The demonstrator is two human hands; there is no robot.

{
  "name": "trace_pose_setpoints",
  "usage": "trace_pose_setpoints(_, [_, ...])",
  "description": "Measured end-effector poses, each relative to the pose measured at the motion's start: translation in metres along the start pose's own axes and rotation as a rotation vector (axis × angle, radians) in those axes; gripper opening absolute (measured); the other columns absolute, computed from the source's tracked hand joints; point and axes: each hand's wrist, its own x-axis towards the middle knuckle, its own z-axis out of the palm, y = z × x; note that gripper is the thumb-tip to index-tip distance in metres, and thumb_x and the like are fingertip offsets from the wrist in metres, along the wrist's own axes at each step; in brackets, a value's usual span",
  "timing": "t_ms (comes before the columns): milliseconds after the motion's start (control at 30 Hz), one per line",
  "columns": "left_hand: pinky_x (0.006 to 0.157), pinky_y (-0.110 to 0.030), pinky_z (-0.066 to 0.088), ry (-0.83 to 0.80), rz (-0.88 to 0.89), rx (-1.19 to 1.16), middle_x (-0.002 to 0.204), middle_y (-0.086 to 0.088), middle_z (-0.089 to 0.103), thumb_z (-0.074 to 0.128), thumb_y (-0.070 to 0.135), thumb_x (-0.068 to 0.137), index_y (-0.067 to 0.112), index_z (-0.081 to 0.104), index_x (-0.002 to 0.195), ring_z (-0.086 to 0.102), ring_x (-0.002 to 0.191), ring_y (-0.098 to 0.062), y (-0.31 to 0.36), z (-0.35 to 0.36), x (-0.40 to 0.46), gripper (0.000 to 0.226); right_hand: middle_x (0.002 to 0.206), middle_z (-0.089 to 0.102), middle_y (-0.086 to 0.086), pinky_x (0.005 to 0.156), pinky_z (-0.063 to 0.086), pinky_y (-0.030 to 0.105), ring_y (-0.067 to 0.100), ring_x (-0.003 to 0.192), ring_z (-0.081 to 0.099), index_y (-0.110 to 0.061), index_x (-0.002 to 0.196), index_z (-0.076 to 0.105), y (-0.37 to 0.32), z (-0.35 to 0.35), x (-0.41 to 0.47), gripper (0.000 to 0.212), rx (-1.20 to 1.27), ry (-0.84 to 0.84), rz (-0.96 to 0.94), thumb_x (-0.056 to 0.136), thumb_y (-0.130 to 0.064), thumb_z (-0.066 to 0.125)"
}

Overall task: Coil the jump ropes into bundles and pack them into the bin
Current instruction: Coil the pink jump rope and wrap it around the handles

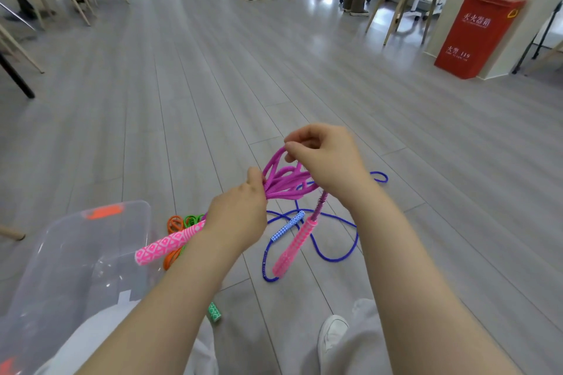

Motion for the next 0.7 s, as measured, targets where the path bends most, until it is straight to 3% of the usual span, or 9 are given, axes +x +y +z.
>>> trace_pose_setpoints(233, [0.061,-0.034,0.045,-0.079,-0.125,-0.035,0.090,-0.005,0.060,0.051,0.017,0.096,0.016,0.036,0.110,0.057,0.071,-0.025,-0.002,0.002,0.005,0.020,0.071,0.072,-0.006,0.065,0.048,0.020,0.003,0.068,0.066,-0.023,0.087,0.069,-0.002,0.011,-0.003,0.014,0.056,-0.066,-0.002,0.088,-0.010,0.062])
trace_pose_setpoints(367, [0.072,-0.038,0.049,-0.136,-0.056,0.086,0.112,-0.007,0.060,0.043,0.015,0.100,0.012,0.038,0.126,0.061,0.090,-0.027,0.006,0.007,0.001,0.027,0.079,0.075,0.001,0.069,0.054,0.021,0.006,0.073,0.068,-0.013,0.093,0.072,-0.010,0.020,-0.014,0.017,0.119,-0.252,0.038,0.091,-0.006,0.057])
trace_pose_setpoints(433, [0.076,-0.040,0.050,-0.152,-0.052,0.064,0.108,-0.007,0.053,0.039,0.015,0.100,0.011,0.041,0.125,0.059,0.092,-0.028,0.000,0.006,0.007,0.025,0.080,0.073,0.005,0.058,0.048,0.014,0.004,0.063,0.061,-0.005,0.098,0.071,-0.013,0.013,-0.020,0.017,0.161,-0.369,0.070,0.093,-0.004,0.055])
trace_pose_setpoints(567, [0.060,-0.036,0.048,-0.184,-0.192,-0.496,0.076,-0.003,0.055,0.050,0.031,0.096,0.009,0.051,0.104,0.051,0.064,-0.020,-0.031,-0.013,0.024,0.023,0.088,0.073,0.011,0.047,0.032,0.016,0.010,0.054,0.040,-0.003,0.107,0.066,-0.003,-0.008,-0.022,0.016,0.265,-0.522,0.175,0.094,-0.005,0.057])
trace_pose_setpoints(700, [0.057,-0.030,0.044,-0.249,-0.198,-0.965,0.068,-0.008,0.055,0.055,0.009,0.096,0.001,0.058,0.103,0.052,0.060,-0.018,-0.037,-0.040,0.018,0.011,0.083,0.072,0.007,0.045,0.030,0.017,0.010,0.051,0.041,-0.006,0.100,0.065,0.006,-0.011,-0.025,0.011,0.251,-0.713,0.254,0.094,-0.014,0.062])
